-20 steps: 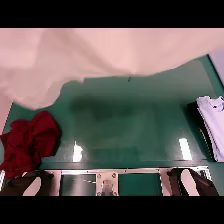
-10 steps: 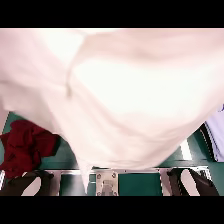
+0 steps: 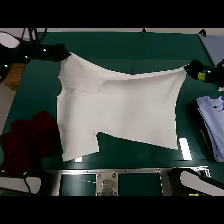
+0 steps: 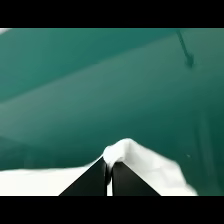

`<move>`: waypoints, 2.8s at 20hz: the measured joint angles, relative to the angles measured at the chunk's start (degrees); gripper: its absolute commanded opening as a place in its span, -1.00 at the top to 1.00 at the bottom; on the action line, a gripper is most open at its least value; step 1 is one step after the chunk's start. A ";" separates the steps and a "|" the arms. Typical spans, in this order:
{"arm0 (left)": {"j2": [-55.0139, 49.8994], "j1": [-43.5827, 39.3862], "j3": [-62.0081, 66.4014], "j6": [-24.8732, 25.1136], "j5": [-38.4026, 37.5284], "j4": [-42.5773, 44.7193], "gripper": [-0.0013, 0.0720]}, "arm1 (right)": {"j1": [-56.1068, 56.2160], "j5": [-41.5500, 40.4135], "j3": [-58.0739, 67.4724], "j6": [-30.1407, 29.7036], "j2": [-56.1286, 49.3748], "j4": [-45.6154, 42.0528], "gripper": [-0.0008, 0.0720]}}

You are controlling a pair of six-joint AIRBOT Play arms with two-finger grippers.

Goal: Fold the shirts.

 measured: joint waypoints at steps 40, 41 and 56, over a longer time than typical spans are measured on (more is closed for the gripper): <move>-8.17 5.01 -1.49 -8.55 -30.12 16.00 -0.87 | -2.99 38.18 13.07 10.25 -14.21 -30.21 0.29; -6.67 5.03 -3.04 -10.05 -32.00 17.68 -0.87 | -3.87 38.45 9.66 10.84 -11.15 -30.21 0.29; 21.92 5.03 -34.95 -13.75 -26.43 24.33 -0.87 | -14.27 27.50 -44.81 27.21 32.85 -20.02 -0.03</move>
